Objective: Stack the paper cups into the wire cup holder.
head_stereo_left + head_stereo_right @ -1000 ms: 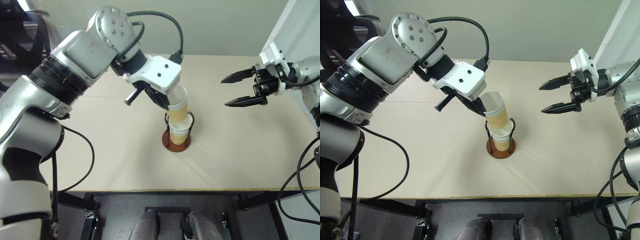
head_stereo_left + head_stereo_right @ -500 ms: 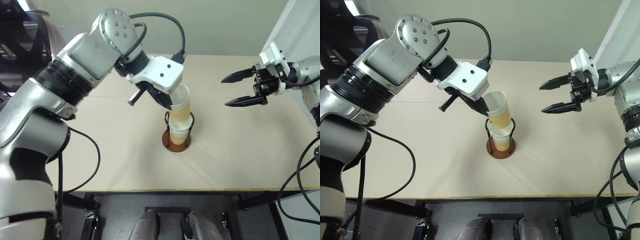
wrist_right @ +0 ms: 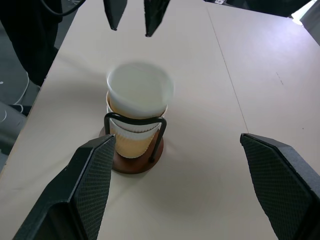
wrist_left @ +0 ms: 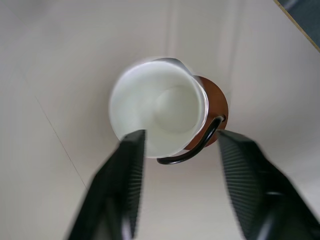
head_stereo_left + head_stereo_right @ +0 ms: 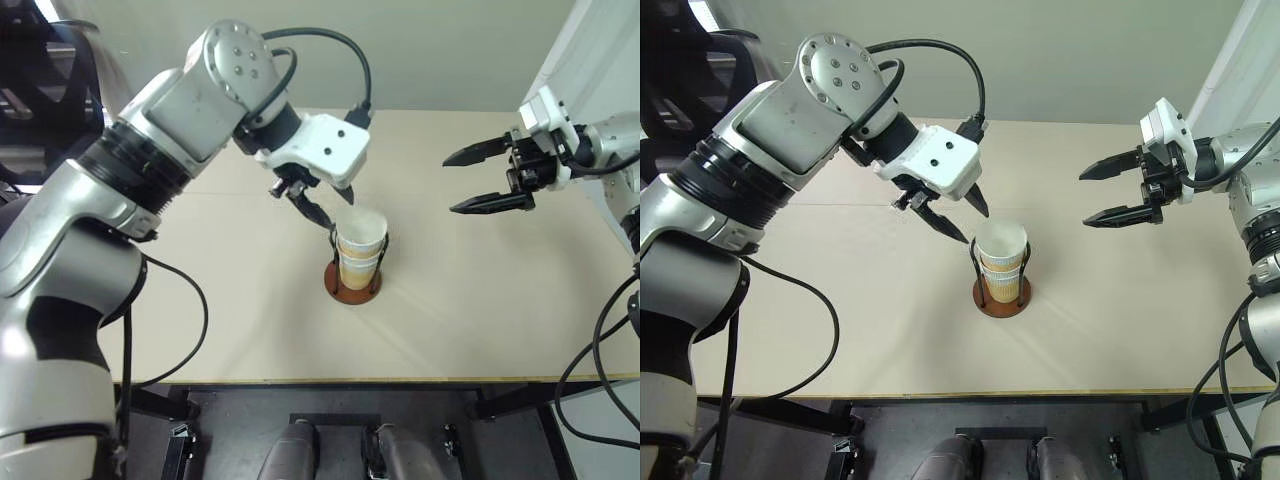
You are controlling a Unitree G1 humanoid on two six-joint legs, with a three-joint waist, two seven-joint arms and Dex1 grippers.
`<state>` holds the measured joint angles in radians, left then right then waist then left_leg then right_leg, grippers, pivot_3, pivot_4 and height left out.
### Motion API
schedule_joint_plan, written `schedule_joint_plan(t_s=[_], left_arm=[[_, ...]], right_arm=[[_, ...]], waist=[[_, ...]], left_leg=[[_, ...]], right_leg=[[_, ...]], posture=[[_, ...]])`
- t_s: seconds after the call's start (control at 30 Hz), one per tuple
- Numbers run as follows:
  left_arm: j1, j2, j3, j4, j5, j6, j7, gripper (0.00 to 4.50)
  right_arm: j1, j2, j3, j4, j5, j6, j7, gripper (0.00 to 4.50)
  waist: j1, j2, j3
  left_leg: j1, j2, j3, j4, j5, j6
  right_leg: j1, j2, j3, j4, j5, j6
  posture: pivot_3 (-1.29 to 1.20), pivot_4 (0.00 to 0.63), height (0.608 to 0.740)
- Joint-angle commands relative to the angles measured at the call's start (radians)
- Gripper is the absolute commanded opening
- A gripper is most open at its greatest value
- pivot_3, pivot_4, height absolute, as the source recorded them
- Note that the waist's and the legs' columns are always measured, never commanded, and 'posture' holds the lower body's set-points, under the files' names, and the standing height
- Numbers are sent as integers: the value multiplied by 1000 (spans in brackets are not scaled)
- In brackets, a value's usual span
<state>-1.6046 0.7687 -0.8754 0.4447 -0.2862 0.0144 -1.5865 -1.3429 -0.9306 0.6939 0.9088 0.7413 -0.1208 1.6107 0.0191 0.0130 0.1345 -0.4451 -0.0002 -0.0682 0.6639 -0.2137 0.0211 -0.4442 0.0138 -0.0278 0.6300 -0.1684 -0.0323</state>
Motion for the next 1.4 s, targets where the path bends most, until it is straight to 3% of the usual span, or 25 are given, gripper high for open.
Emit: schedule_joint_plan(t_s=[0.03, 0.1, 0.37, 0.6, 0.9, 1.03, 1.1, 1.23, 1.4], left_arm=[[-10, 15, 30, -12, 1, -7, -28, 3787], [-12, 18, 27, -12, 2, -10, -28, 4468], [-16, 24, 35, 6, 34, -57, -28, 4468], [11, 43, 166, 14, 85, -35, -28, 4468], [176, 203, 480, -51, 136, 93, 81, 4468], [305, 266, 676, -115, 112, 226, 254, 4468], [440, 297, 814, -182, 80, 298, 357, 4468], [756, 268, 1128, -361, 4, 465, 576, 4468], [971, 171, 1321, -513, -85, 594, 729, 4468]], right_arm=[[-28, -7, -19, -3, 2, -14, 4, 4049], [-29, -6, -19, 0, 0, -16, 4, 4049], [-35, 2, -20, 16, -10, -28, 4, 4049], [-41, 25, -24, 39, -25, -39, 4, 4049], [-49, 47, -47, 76, -61, -58, 4, 4049], [-88, 100, -119, 191, -153, -53, 4, 4049], [-102, 141, -196, 263, -209, -75, -17, 4049], [-96, 204, -333, 337, -285, -100, -139, 4049], [-79, 235, -444, 349, -368, -65, -119, 4049]], waist=[[0, 0, 0], [0, 0, 0], [0, 0, 0], [-2, 0, 0], [-11, 0, 0], [-14, 1, 0], [-17, 1, 0], [-23, 2, -1], [-13, 1, -1]], left_leg=[[0, 0, 0, 0, 0, 0], [0, 0, 0, 0, 0, 0], [0, 0, 0, 0, 0, 0], [0, 0, 0, 0, 0, 0], [0, 0, 0, -1, 0, 0], [0, 0, 0, -1, 0, 0], [1, 0, 0, -2, 0, 0], [5, 0, 1, -3, 0, -2], [8, 0, 1, -4, 2, -6]], right_leg=[[0, 0, 0, 0, 0, 0], [0, 0, 0, 0, 0, 0], [0, 0, 0, 0, 0, 0], [0, 0, 0, 0, 0, 0], [-1, 0, 0, 0, -1, -1], [-1, 0, 0, -1, -1, -2], [-1, 0, 0, 0, -1, -2], [0, 0, 1, 4, -2, -5], [0, 0, 1, 13, -6, -12]], posture=[[0, 150, 740], [0, 150, 740], [0, 150, 740], [0, 150, 740], [0, 150, 740], [0, 150, 740], [0, 150, 740], [0, 150, 740], [0, 150, 740]])
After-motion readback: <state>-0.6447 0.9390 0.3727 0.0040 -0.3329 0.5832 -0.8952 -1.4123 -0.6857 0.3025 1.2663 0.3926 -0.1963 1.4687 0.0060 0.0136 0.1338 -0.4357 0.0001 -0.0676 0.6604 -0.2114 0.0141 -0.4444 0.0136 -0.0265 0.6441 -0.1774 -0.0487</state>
